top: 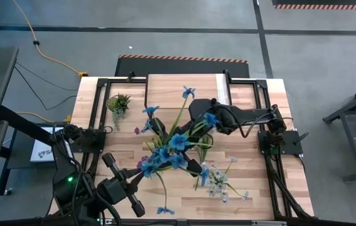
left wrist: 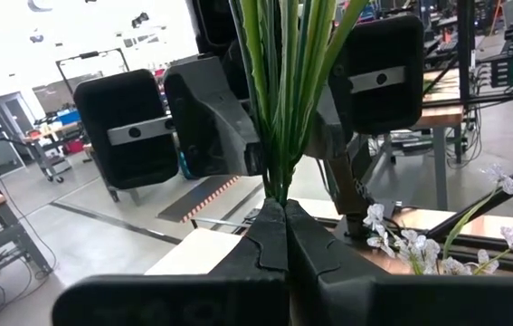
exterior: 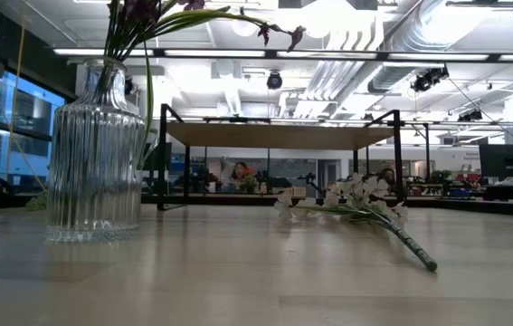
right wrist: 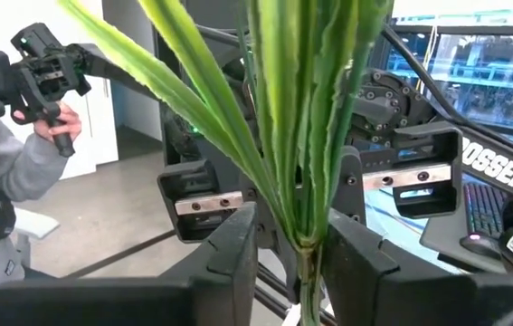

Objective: Pick and place flowers into a vace then onto a shelf
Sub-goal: Put the blue flowers into the left transparent vase

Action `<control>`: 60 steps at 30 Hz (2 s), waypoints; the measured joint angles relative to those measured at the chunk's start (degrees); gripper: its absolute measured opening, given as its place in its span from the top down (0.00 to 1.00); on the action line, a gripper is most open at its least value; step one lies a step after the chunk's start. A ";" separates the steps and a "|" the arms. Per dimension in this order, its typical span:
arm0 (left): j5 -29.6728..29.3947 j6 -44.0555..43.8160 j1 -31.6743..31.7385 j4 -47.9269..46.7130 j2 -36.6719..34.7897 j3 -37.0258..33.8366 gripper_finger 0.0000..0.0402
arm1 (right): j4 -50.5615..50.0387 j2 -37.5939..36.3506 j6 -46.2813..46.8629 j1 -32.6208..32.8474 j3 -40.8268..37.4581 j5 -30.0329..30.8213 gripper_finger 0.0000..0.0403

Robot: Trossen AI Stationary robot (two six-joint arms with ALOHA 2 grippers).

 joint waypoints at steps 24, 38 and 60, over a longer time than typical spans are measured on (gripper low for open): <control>0.68 -1.74 0.00 -0.11 0.07 0.00 0.91 | -2.85 -0.20 -0.88 0.00 0.02 1.90 0.99; 5.22 -1.70 0.02 -0.09 0.02 0.00 0.87 | -4.94 -0.82 0.21 0.07 0.04 1.62 1.00; 8.44 -1.07 -0.13 -4.73 -0.24 0.07 0.72 | -7.64 -1.27 -1.23 -0.14 0.11 3.81 1.00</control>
